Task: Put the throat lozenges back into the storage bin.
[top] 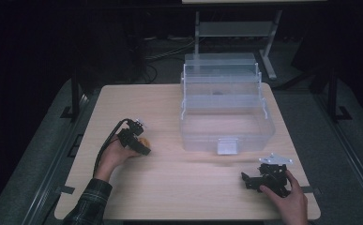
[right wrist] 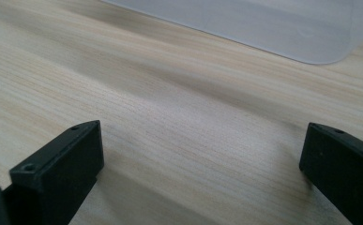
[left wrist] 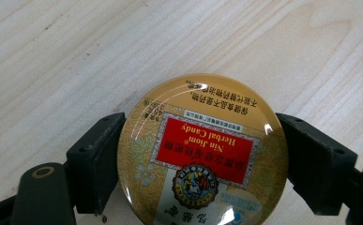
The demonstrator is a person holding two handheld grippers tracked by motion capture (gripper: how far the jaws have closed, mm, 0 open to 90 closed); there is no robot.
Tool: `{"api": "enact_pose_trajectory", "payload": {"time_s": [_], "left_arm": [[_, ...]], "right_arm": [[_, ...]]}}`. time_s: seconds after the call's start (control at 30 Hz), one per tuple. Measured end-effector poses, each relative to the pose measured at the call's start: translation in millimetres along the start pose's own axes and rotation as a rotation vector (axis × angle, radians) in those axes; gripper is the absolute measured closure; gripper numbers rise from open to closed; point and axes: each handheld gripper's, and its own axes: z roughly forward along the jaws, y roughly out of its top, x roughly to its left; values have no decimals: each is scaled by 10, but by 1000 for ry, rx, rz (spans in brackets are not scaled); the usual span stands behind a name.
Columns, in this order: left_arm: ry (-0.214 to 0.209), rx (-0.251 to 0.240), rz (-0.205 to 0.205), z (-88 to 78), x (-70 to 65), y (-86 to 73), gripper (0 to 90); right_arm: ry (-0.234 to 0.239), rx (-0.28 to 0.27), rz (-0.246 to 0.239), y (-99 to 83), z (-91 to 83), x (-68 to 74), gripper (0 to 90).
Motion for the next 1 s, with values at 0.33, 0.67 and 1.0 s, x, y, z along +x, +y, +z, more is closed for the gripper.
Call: {"api": "enact_pose_trajectory", "payload": {"time_s": [0.33, 0.67, 1.0], "left_arm": [[-12, -18, 4, -93, -27, 14, 196], [-23, -42, 8, -197, -45, 41, 196], [-21, -64, 26, -331, -95, 115, 196]], "right_arm": [[0, 0, 0, 0, 0, 0, 0], [0, 0, 0, 0, 0, 0, 0], [0, 0, 0, 0, 0, 0, 0]]}}
